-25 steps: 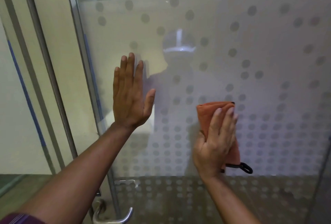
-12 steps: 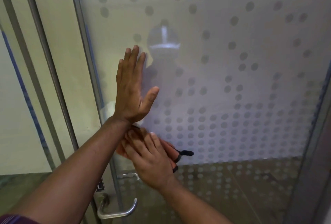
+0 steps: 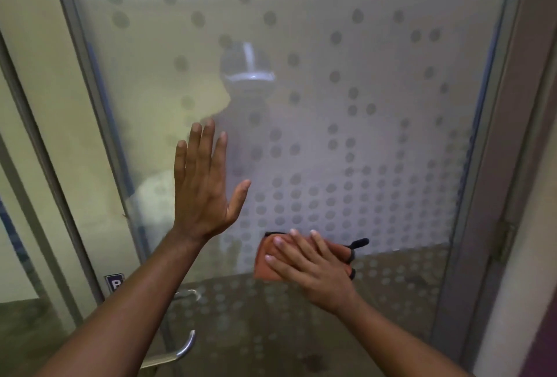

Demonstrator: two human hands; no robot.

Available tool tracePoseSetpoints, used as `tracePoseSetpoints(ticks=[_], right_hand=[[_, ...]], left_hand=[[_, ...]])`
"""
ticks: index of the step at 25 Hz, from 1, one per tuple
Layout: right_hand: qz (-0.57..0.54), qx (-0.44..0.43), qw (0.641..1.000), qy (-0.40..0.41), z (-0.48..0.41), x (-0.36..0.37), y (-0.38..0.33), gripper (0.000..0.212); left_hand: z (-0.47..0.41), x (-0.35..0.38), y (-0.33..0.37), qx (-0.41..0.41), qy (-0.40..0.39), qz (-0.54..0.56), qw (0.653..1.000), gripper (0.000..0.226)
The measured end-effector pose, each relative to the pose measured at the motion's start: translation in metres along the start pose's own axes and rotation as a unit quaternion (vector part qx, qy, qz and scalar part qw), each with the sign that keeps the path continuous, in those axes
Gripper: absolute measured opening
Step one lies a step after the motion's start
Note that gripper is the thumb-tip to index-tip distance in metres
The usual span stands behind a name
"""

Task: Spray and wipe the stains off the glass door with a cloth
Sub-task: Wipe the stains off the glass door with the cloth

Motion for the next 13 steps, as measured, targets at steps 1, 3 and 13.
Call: tracePoseSetpoints(ticks=[1,3,13], right_hand=[[0.016,0.042,0.999,-0.003,0.017,-0.001,0.024,0.064],[0.037,0.149,0.988,-0.004,0.048,-0.006,0.072,0.066],[0.004,0.47,0.877,0.095,0.033,-0.06,0.287,0.07]], left_hand=[[0.002,0.004,0.004,-0.003,-0.001,-0.004,1.0,0.087],[0.002,0.011,0.013,-0.005,-0.003,-0.013,1.0,0.085],[-0.032,0.041,0.061,0.011,0.0,-0.032,0.999,0.083]])
Point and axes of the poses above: each hand's wrist, its own z-axis away from the middle knuckle, its own x-axis out of the palm, y = z × x, the point moved 5 cm from there along -z, towards the middle knuckle, and after that the axes turned 11 degrees about z, right-handed, at the moved point
